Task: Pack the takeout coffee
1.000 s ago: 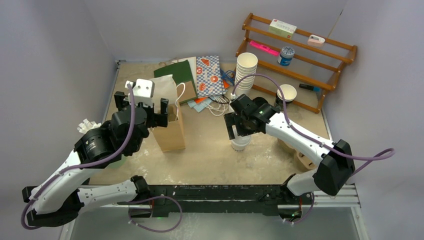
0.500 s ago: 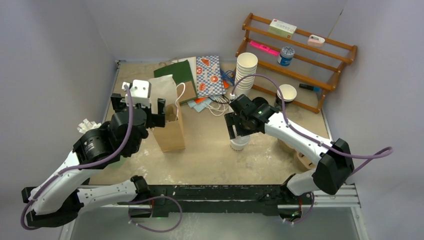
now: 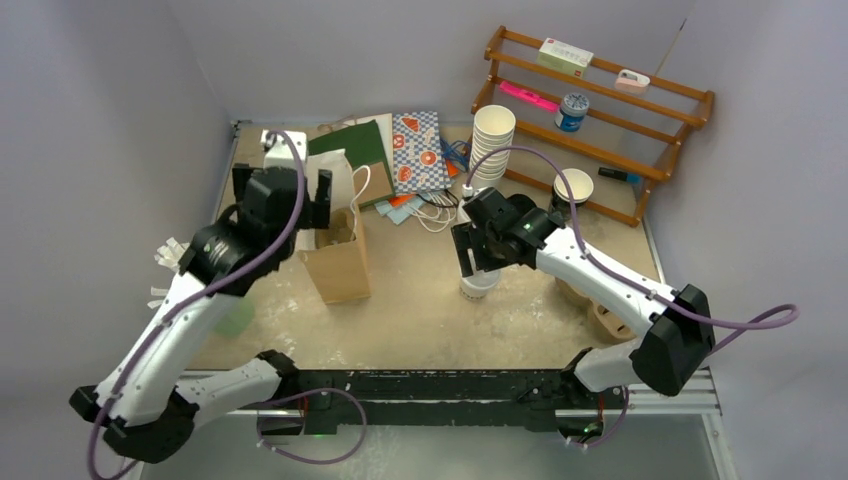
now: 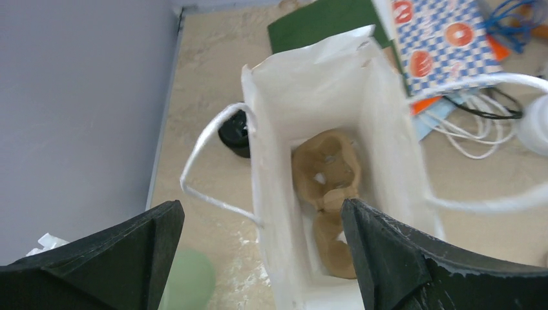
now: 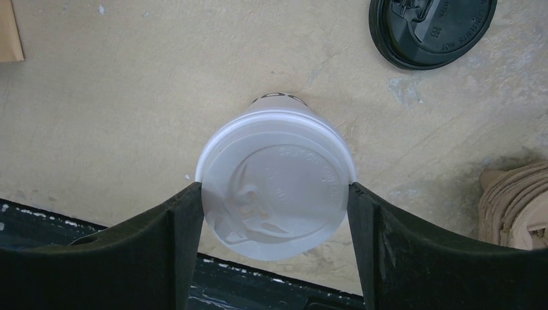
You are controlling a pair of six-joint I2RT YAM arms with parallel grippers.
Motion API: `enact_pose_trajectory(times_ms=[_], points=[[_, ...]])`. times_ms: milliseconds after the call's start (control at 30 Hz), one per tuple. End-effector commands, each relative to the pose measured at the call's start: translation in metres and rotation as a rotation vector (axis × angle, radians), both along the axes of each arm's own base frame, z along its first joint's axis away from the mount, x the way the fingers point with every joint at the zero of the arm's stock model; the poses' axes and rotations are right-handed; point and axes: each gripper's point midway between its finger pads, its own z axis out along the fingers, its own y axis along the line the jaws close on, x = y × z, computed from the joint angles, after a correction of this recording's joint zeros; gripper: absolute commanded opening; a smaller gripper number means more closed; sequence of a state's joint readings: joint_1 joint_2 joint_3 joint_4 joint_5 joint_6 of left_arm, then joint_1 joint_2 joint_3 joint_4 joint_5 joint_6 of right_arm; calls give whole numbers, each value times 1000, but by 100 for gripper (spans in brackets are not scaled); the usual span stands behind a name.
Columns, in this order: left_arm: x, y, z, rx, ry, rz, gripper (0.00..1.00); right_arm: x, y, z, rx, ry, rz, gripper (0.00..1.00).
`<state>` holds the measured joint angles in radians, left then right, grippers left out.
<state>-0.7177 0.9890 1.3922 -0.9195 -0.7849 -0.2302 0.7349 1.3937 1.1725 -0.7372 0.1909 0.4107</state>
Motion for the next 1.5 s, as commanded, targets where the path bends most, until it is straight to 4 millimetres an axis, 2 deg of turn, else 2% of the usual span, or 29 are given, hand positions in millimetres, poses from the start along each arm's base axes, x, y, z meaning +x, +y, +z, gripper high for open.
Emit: enact_pose_trajectory(times_ms=[0, 200, 400, 567, 700, 767, 800, 933, 967, 1067, 1267, 1467], points=[[31, 9, -19, -80, 120, -56, 100, 1, 4, 19, 38, -42, 24, 73], [35, 24, -30, -136, 119, 7, 100, -4, 4, 25, 49, -36, 40, 72], [47, 7, -59, -198, 191, -39, 93, -4, 5, 31, 52, -47, 70, 69], [52, 33, -69, -139, 182, 116, 80, -2, 6, 35, 56, -64, 79, 68], [53, 31, -79, -148, 181, 118, 69, 1, 6, 47, 63, -94, 80, 66], [53, 29, -83, -159, 185, 113, 58, 3, 5, 55, 67, -113, 80, 66], [53, 28, -86, -169, 190, 107, 48, 4, 5, 61, 72, -126, 79, 65], [51, 5, -87, -270, 187, 16, 4, 6, 2, 84, 94, -176, 69, 64], [51, -2, -85, -306, 186, -10, 0, 7, 1, 91, 101, -195, 63, 63], [49, -24, -77, -406, 181, -92, 0, 6, -5, 104, 108, -229, 45, 63], [44, -62, -44, -592, 147, -239, 0, 6, -23, 121, 72, -278, -5, 61], [39, -85, -22, -714, 128, -334, 0, 6, -48, 143, 10, -340, -71, 62]])
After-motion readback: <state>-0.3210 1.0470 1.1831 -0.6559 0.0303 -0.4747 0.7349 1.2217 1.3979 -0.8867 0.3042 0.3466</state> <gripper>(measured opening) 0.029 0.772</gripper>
